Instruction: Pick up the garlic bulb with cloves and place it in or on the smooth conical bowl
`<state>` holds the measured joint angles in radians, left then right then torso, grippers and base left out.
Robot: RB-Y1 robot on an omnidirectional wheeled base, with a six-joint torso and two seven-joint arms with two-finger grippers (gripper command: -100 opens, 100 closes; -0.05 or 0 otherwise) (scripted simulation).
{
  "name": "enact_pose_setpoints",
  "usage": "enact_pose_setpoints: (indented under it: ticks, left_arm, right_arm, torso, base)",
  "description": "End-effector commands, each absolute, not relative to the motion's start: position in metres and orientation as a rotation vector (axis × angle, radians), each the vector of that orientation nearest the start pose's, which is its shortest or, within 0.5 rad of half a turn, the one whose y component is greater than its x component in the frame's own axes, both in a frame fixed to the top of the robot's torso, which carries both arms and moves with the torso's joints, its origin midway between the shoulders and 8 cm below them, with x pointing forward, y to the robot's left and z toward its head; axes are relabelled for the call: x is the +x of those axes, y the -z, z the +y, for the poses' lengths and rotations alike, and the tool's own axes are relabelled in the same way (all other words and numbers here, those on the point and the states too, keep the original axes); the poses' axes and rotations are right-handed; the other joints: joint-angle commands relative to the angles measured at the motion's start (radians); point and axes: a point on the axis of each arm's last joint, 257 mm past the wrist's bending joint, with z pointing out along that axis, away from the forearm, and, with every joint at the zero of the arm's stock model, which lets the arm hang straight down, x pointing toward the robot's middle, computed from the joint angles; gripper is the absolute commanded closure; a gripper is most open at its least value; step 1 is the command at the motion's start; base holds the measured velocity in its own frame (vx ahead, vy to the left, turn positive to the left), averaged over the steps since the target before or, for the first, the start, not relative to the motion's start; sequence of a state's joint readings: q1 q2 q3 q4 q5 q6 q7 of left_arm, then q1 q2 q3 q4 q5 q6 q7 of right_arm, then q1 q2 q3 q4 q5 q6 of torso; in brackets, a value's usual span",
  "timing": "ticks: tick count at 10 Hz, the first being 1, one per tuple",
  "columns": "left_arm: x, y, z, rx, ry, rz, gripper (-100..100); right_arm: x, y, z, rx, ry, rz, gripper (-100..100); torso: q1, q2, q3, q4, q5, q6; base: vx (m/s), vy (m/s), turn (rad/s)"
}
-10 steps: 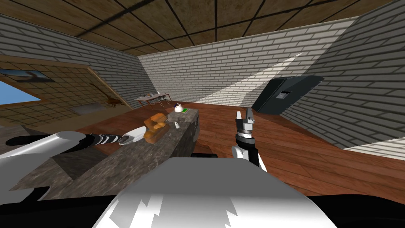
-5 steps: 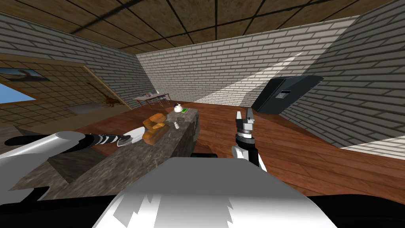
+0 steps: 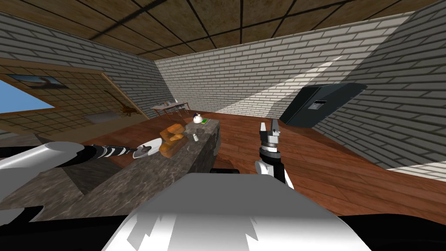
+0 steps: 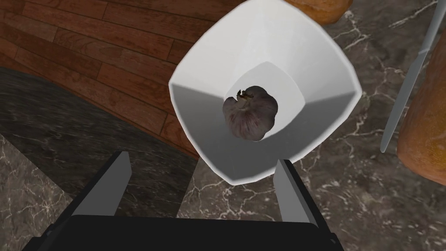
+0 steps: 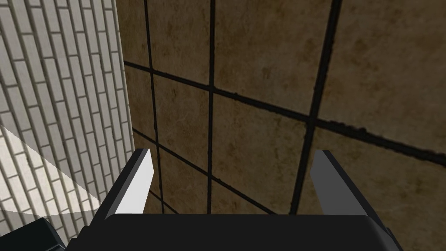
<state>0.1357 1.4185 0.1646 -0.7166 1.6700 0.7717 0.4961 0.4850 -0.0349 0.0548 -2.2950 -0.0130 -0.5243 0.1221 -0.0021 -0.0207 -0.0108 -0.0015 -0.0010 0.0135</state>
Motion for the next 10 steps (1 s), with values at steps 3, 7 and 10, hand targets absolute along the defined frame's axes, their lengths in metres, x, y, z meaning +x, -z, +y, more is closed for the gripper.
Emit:
enact_pose_setpoints:
  ticks: [3,7,10]
  left_arm:
    - [0.284,0.145,0.823,-2.558,0.777,0.105,-100]
    - [0.282,0.15,0.823,-2.558,0.773,0.1,0]
    - [0.282,0.15,0.823,-2.558,0.773,0.1,0]
  right_arm:
    - [0.34,-0.039,-0.256,0.561,-1.27,0.624,0]
    - [0.34,-0.039,-0.256,0.561,-1.27,0.624,0]
    - [0.34,-0.039,-0.256,0.561,-1.27,0.624,0]
  torso:
    - [0.0,0.0,0.0,0.0,0.0,0.0]
    - [0.002,0.0,0.0,0.0,0.001,0.001]
    - [0.002,0.001,0.0,0.0,0.001,0.001]
  base:
    - [0.016,-0.024,0.085]
    - [0.001,-0.002,0.004]
    - [0.0,0.0,0.0]
